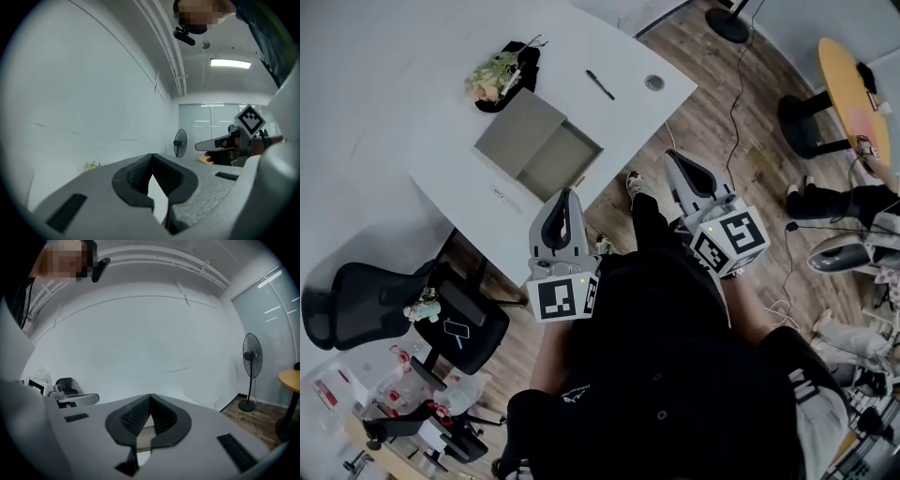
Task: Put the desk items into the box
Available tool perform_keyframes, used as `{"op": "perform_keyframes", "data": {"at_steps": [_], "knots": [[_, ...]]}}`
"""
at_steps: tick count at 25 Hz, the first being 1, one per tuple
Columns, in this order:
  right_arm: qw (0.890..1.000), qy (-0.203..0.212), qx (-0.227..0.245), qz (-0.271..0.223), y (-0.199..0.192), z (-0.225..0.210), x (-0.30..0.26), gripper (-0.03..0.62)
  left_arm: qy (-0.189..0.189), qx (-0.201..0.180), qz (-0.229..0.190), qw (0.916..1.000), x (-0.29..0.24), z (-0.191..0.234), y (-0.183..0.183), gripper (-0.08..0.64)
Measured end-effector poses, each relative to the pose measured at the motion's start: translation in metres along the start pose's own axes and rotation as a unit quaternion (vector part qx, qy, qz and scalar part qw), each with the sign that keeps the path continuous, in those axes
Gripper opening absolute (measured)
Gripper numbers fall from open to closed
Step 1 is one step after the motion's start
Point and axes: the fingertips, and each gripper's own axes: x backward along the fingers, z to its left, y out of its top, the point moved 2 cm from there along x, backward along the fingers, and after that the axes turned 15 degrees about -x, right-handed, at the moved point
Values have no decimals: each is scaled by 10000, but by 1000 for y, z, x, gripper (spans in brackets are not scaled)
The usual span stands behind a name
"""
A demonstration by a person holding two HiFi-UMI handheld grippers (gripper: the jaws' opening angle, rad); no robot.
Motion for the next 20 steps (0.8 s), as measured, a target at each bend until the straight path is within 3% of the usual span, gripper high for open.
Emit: {"op": "perform_keyframes", "data": {"at_steps": [13,20], "knots": [[9980,411,-109,464,29,-57,-108,-2,621,-1,274,9977,-83,32,-7,8],[9918,603,-112,1125,28,-95,-173,-2,927,26,402,9949,-130,36,0,8]]}}
